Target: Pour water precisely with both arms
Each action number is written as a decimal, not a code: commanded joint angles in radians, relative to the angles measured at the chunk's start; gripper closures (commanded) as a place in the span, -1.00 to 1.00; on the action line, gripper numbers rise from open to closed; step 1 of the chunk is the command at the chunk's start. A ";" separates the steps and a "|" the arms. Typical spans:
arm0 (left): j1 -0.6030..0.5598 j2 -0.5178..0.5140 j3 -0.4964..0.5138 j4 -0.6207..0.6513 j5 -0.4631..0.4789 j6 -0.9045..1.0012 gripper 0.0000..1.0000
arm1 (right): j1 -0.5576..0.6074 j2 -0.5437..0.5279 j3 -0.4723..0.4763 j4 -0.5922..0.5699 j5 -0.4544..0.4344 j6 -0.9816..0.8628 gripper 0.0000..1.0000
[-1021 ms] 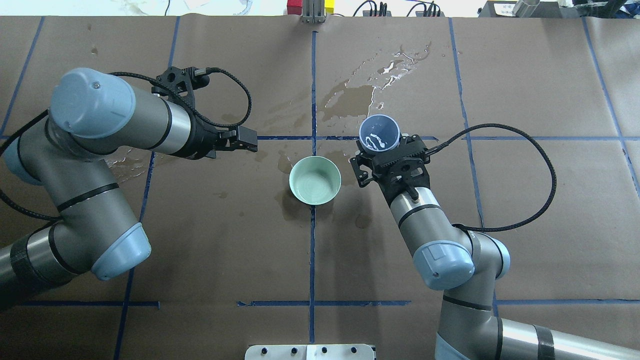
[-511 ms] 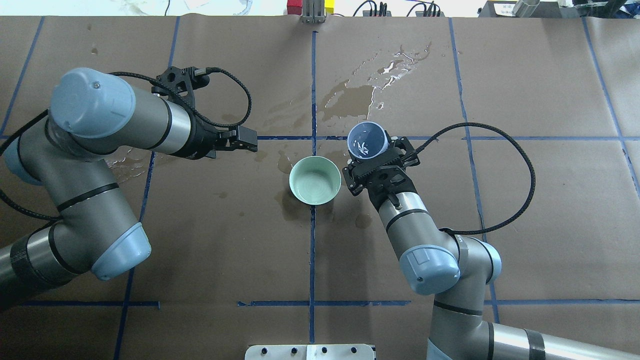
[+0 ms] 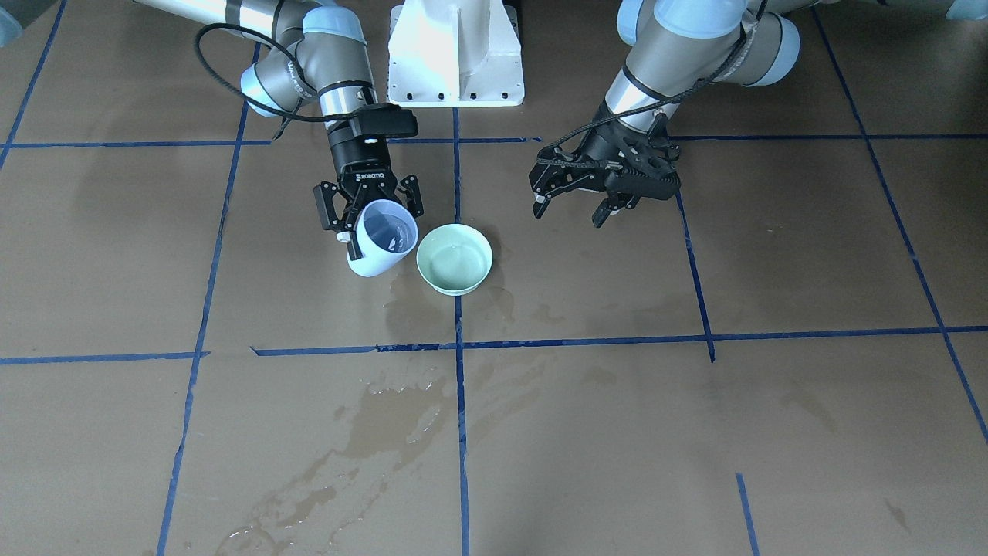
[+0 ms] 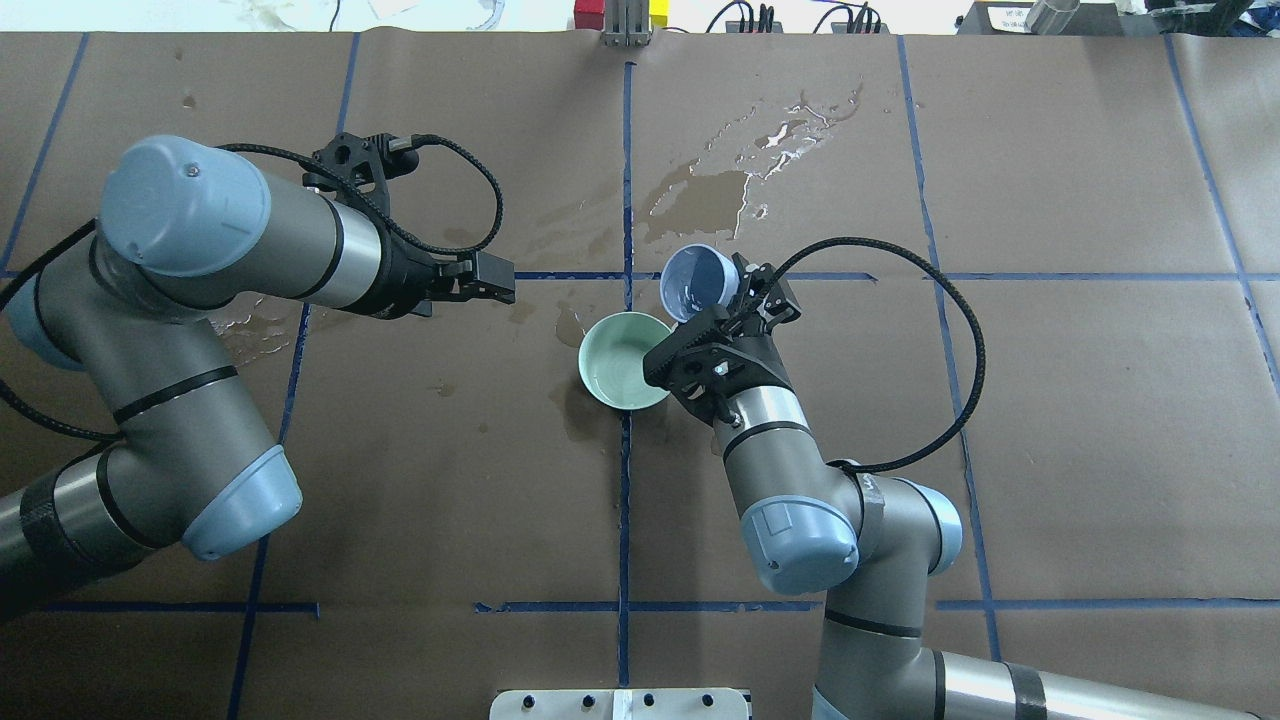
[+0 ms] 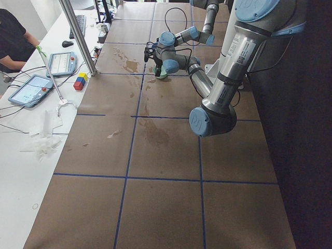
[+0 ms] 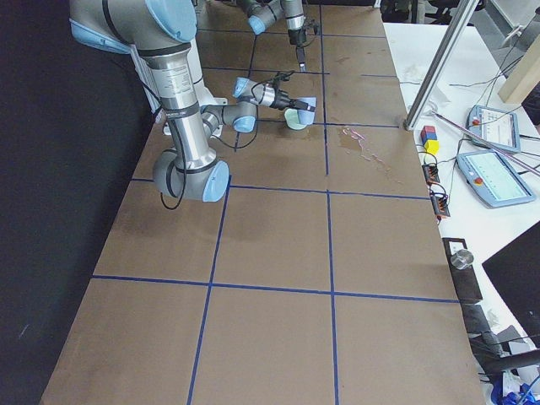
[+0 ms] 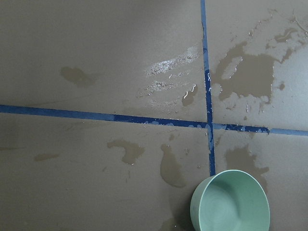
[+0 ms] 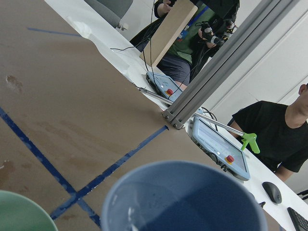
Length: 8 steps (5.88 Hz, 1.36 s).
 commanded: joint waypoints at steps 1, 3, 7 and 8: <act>0.001 0.000 -0.001 0.000 0.000 0.000 -1.00 | -0.026 0.005 -0.031 -0.006 -0.028 -0.082 0.83; 0.001 0.000 -0.001 0.000 0.000 -0.002 -1.00 | -0.032 0.002 -0.031 -0.006 -0.028 -0.164 0.83; 0.001 0.000 -0.001 0.000 0.000 -0.002 -1.00 | -0.035 0.008 -0.027 -0.060 -0.031 -0.304 0.83; 0.001 0.000 -0.001 0.000 0.000 -0.002 -1.00 | -0.035 0.007 -0.028 -0.061 -0.037 -0.311 0.83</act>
